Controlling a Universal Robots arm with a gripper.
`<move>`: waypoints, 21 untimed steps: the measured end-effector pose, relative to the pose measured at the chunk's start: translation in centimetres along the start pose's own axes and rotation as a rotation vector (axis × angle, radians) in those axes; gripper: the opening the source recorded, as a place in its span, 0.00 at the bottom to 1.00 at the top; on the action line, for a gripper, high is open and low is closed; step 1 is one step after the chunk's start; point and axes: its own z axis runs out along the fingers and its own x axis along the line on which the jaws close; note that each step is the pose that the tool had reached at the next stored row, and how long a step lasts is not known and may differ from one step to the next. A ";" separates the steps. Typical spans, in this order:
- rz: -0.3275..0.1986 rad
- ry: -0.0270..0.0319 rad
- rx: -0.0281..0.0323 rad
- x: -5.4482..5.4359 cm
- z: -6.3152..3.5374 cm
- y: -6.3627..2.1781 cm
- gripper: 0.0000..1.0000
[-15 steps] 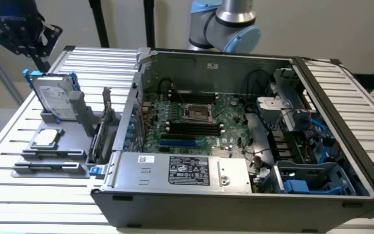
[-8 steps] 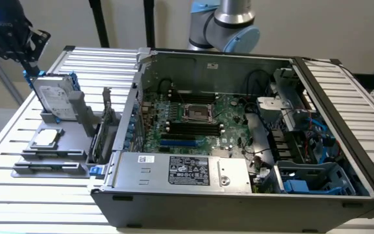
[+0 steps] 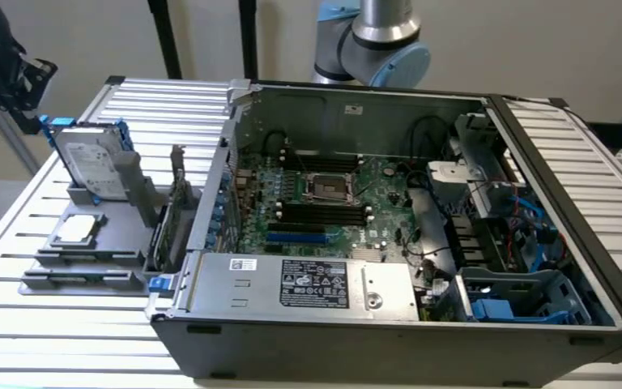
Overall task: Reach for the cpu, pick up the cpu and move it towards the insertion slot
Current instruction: 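Pick up the cpu and move it towards the insertion slot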
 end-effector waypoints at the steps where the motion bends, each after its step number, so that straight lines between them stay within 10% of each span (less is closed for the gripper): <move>1: 0.000 -0.0001 -0.0001 0.1 0.03 -0.13 0.11; 17: -0.004 0.0084 0.0002 -0.9 0.26 -2.80 0.11; 21: -0.005 0.0084 0.0001 -0.9 0.30 -2.95 0.24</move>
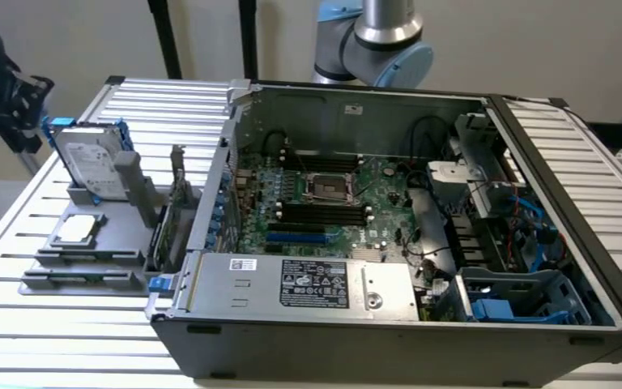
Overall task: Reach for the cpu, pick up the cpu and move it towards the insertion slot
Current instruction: 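Pick up the cpu and move it towards the insertion slot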
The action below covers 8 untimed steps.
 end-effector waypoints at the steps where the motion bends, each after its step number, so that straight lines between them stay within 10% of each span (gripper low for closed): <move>1: 0.000 0.0000 0.0001 0.0 0.01 -0.03 0.30; 8: 0.000 0.0001 0.0001 0.0 0.30 -0.11 0.59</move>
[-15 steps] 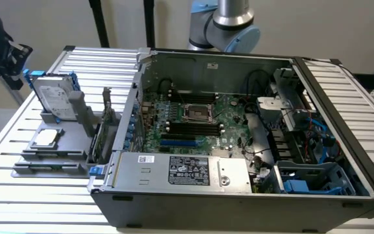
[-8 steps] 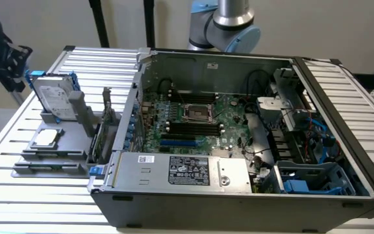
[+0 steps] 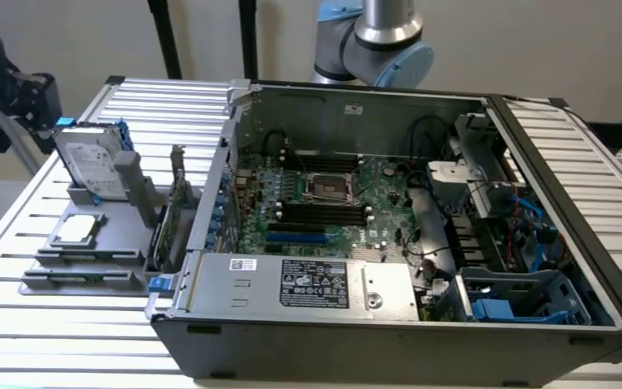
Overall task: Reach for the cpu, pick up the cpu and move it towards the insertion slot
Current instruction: 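Pick up the cpu and move it towards the insertion slot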
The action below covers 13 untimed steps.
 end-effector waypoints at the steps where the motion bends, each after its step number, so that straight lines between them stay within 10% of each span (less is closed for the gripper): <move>1: 0.000 -0.0001 0.0000 0.0 0.10 0.00 0.64; 13: 0.000 0.0000 0.0000 0.0 2.23 -0.11 0.71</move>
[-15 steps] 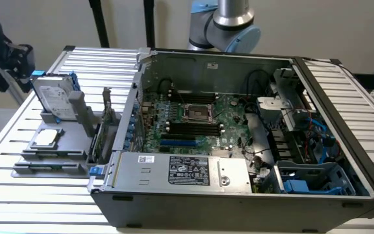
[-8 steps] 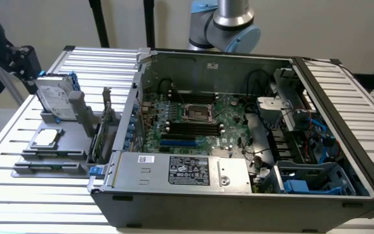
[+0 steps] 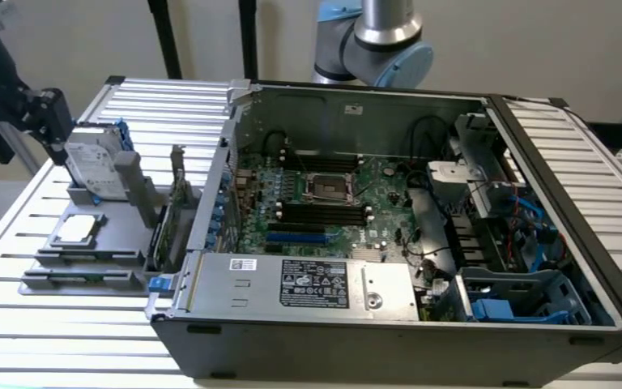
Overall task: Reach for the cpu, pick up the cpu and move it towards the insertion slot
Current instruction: 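Pick up the cpu and move it towards the insertion slot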
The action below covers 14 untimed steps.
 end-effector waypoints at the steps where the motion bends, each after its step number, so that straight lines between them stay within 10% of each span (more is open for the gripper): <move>1: 0.000 0.0000 0.0000 0.0 0.18 -0.01 0.71; 14: 0.000 0.0000 -0.0001 0.0 2.54 -0.12 0.71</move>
